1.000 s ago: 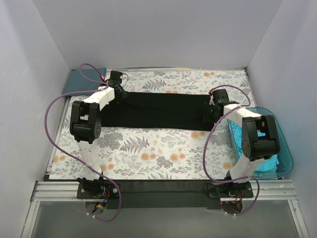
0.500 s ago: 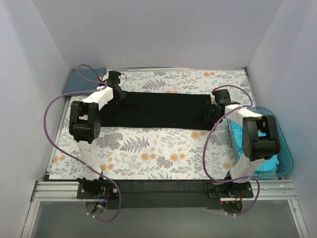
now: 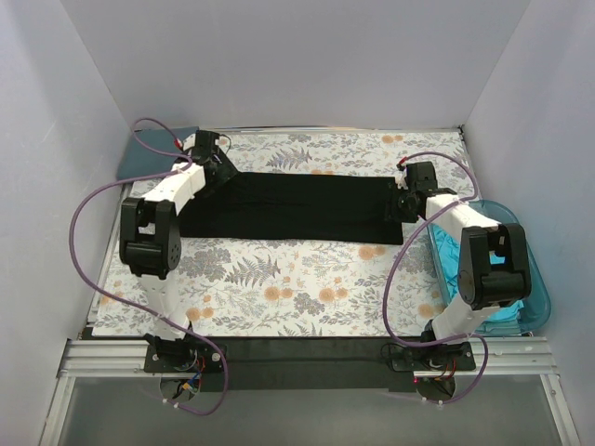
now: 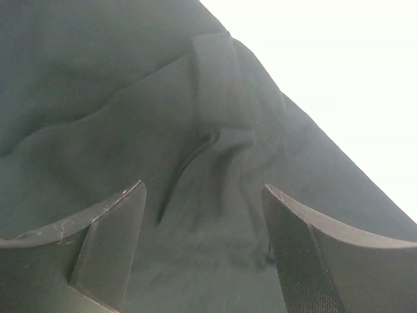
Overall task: Fold and stack the t-shirts
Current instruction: Fold the tshirt
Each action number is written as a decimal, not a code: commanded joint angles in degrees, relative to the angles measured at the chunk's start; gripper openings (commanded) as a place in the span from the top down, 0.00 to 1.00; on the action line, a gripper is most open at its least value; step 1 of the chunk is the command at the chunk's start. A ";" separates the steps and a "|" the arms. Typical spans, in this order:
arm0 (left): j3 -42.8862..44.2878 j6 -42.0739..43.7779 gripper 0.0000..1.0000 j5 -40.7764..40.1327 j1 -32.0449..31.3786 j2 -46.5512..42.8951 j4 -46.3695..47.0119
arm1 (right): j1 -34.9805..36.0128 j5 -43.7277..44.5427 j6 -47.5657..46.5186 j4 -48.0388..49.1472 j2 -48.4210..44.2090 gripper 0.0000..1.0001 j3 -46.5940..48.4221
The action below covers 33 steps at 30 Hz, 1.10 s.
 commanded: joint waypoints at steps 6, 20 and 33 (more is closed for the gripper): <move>-17.11 0.60 0.40 -2.05 8.00 -19.06 4.01 | 0.21 -5.36 2.30 0.15 -4.39 0.57 -1.81; -28.97 0.07 0.62 -4.05 17.32 -13.35 3.22 | 0.21 -4.85 2.22 0.06 -1.31 0.58 -6.20; -45.68 -5.02 0.58 -1.77 24.17 -28.63 -3.80 | -0.06 -0.62 4.77 -8.90 -10.43 0.57 -17.80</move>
